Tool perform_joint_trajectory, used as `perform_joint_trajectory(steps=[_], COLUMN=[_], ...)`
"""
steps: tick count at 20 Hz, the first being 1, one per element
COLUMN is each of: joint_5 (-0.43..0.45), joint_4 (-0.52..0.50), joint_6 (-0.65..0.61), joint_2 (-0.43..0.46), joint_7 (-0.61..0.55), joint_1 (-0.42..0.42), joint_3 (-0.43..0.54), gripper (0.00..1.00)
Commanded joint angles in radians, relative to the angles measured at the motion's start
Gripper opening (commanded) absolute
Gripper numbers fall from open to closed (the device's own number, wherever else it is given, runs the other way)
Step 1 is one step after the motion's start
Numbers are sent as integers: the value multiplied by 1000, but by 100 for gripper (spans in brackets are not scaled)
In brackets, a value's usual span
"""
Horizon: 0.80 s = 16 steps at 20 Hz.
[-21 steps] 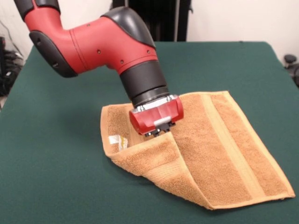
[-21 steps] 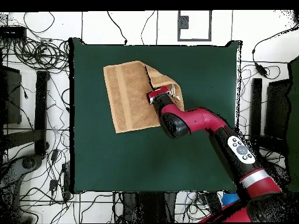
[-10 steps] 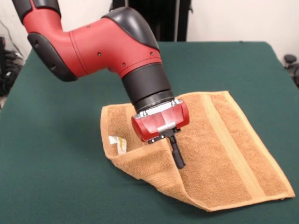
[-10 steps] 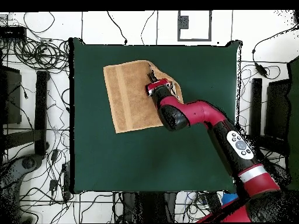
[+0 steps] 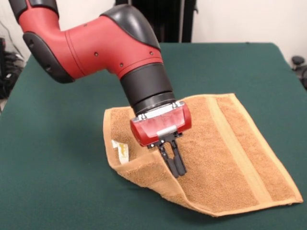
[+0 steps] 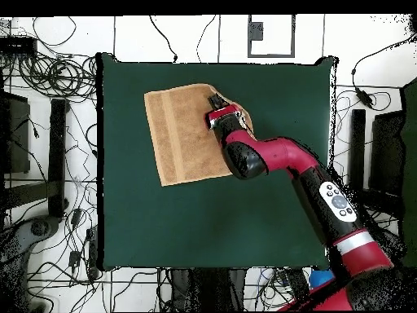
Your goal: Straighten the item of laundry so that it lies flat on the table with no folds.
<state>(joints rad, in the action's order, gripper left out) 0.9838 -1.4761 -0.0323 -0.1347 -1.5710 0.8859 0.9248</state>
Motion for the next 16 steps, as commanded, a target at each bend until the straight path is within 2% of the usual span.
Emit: perform_joint_trajectory(steps=[1,4,12,14,16], joint_5=[-29,-39,-69,-72,-76], joint_4=[30,29,78,71,29], joint_6=[-136,-146,-238,-241,-223], joint_2=[-26,-34,3,-17,-66], joint_7=[18,21,153,124,27], joint_1=[-26,-21,22,11,-20], joint_3=[-22,-29,39,16,-47], gripper=[0,0,0,0,0])
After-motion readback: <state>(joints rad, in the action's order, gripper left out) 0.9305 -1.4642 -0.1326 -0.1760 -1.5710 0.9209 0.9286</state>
